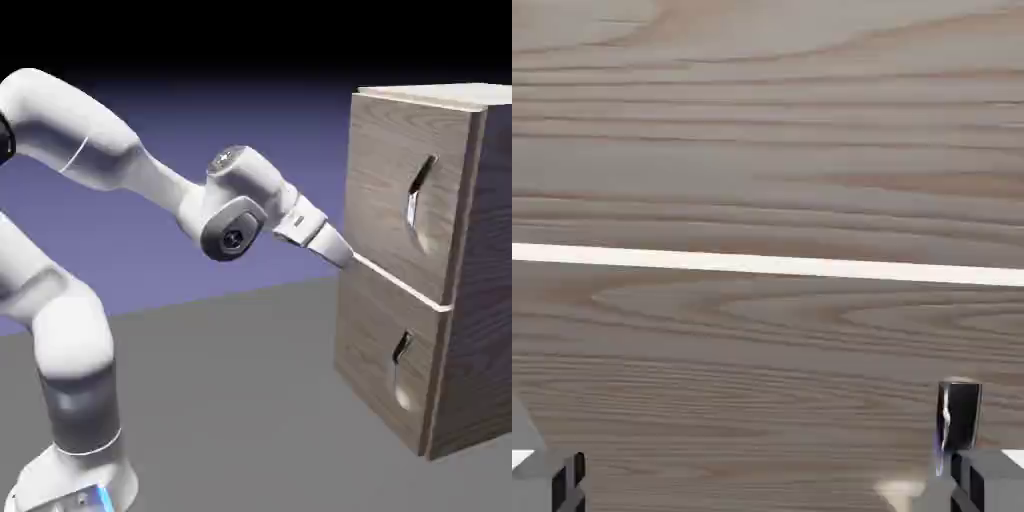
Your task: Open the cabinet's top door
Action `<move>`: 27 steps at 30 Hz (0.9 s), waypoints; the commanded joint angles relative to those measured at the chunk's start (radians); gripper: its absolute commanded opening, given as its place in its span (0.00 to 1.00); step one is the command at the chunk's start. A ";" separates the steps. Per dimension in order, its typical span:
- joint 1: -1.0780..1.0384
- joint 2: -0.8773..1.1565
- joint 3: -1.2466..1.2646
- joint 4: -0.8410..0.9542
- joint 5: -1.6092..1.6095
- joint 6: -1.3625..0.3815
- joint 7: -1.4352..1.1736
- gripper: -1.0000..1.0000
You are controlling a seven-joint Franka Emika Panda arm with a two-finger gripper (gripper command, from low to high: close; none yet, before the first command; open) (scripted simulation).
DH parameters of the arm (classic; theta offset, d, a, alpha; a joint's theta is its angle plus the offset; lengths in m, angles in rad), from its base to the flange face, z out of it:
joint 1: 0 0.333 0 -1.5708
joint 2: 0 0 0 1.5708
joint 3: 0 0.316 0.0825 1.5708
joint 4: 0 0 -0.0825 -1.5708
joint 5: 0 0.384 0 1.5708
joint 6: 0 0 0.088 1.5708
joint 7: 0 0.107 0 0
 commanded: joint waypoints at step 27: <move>0.383 -0.191 -0.448 0.168 -1.174 -0.063 -0.444 1.00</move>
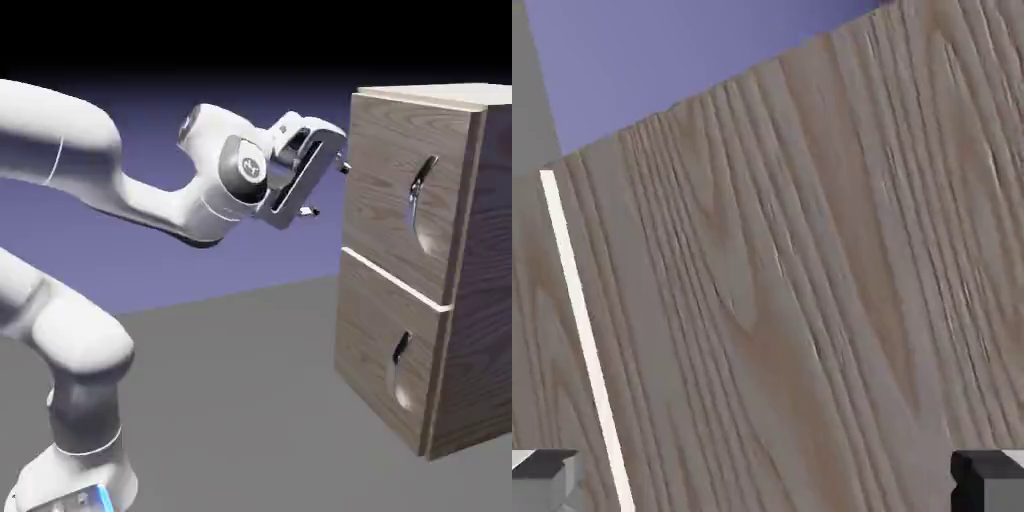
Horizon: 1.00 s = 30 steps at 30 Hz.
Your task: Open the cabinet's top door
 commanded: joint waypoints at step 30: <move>0.425 -0.212 -0.498 0.187 -1.305 -0.070 -0.493 1.00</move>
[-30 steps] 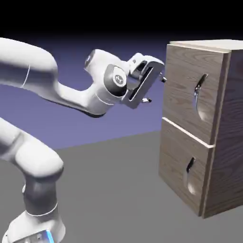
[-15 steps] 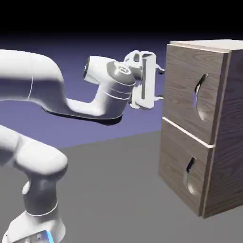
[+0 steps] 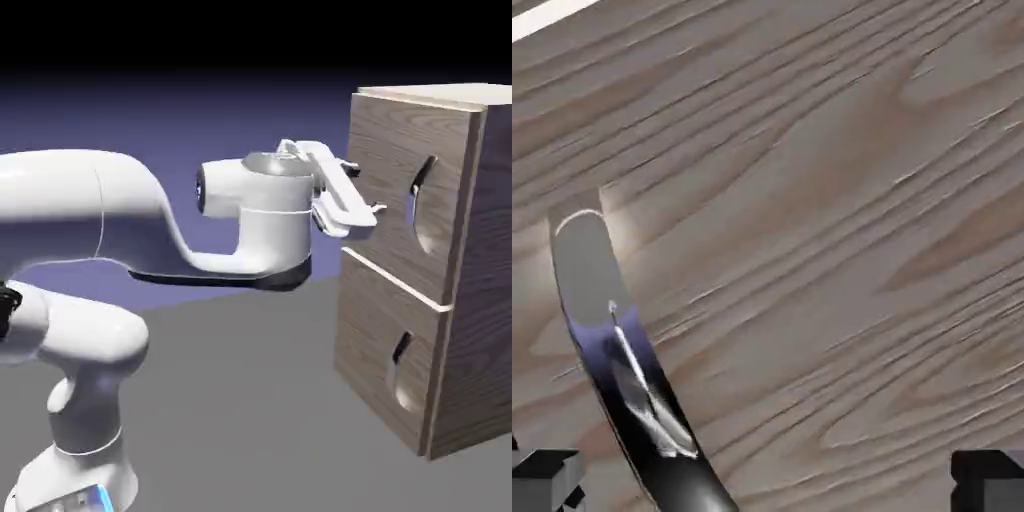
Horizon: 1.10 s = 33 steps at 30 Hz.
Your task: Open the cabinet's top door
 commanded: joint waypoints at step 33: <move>-0.321 0.313 0.298 -0.031 -0.361 -0.164 0.375 0.00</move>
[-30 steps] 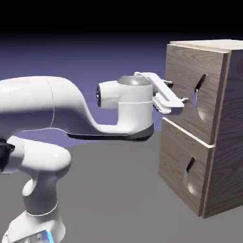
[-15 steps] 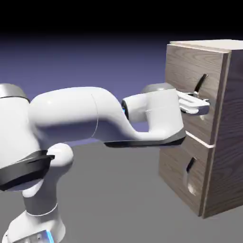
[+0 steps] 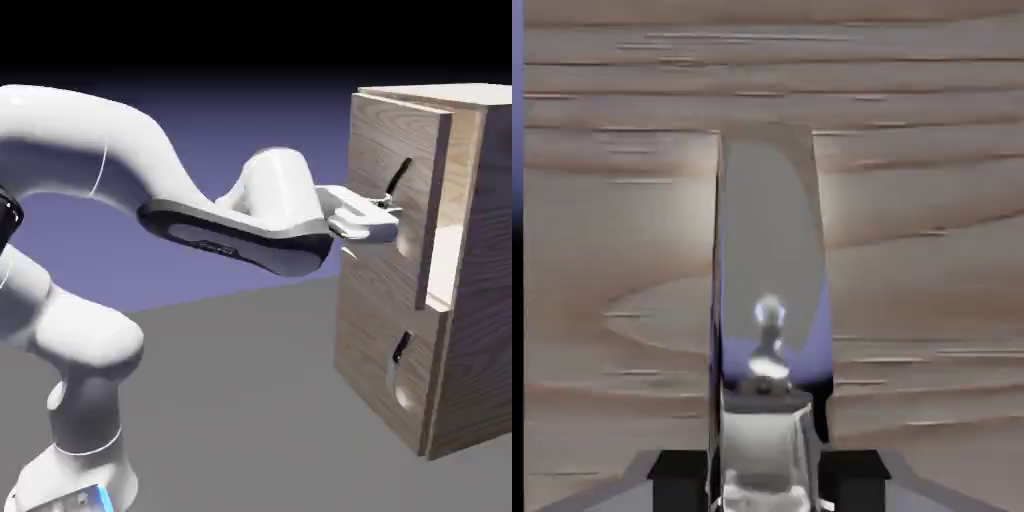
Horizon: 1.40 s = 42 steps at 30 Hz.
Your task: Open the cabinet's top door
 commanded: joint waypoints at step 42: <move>-0.331 -0.004 1.268 -0.126 1.735 -1.205 -0.523 0.00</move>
